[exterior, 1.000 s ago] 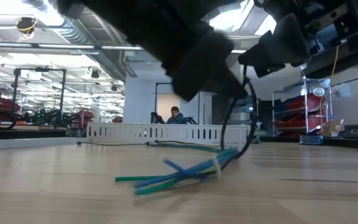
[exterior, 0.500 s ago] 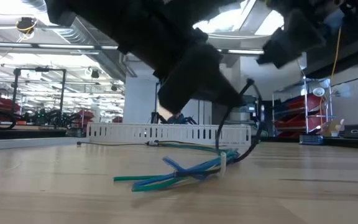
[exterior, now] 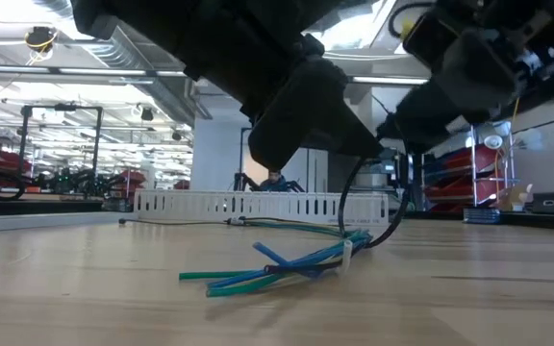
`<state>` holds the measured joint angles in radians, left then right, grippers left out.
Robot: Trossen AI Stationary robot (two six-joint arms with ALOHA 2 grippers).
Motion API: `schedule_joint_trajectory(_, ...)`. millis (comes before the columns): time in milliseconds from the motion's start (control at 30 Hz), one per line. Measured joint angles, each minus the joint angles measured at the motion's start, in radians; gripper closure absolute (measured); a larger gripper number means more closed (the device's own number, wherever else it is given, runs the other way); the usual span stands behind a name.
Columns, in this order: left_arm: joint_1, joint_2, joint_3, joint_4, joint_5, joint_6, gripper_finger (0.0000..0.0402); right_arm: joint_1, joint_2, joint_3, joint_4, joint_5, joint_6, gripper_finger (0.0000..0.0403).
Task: Ziptie cables
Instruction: Wrap the black zip tie on the cable
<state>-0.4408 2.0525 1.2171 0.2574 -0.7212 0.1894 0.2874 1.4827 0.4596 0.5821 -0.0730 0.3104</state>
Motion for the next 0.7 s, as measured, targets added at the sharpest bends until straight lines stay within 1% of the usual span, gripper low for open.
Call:
schedule_joint_trajectory(167,0.0,0.0,0.0,0.008,0.0,0.0,0.0402,0.0,0.041,0.0,0.121,-0.052,0.005,0.0249)
schedule_joint_trajectory(267,0.0,0.0,0.0,0.014,0.0,0.001,0.0402,0.0,0.056,-0.001,0.121,-0.062,0.007,0.0257)
schedule_joint_trajectory(300,0.0,0.0,0.0,0.015,-0.001,0.001,0.0402,0.0,0.058,0.004,0.125,-0.072,0.007,0.0266)
schedule_joint_trajectory(367,0.0,0.0,0.0,0.014,-0.001,0.001,0.0402,0.0,0.058,0.005,0.126,-0.079,0.003,0.0296)
schedule_joint_trajectory(467,0.0,0.0,0.0,0.017,0.0,0.001,0.0402,0.0,0.059,0.005,0.13,-0.077,-0.025,0.0366)
schedule_joint_trajectory(500,0.0,0.0,0.0,0.017,-0.001,0.001,0.0402,0.0,0.059,0.005,0.136,-0.077,-0.036,0.0383)
schedule_joint_trajectory(567,0.0,0.0,0.0,0.017,-0.001,0.001,0.0402,0.0,0.059,0.005,0.142,-0.073,-0.055,0.0393)
schedule_joint_trajectory(600,0.0,0.0,0.0,0.017,-0.001,0.001,0.0402,0.0,0.059,0.005,0.145,-0.05,-0.066,0.0394)
schedule_joint_trajectory(700,0.0,0.0,0.0,0.014,-0.004,-0.004,0.0402,0.021,0.059,0.005,0.145,0.07,-0.146,0.0401)
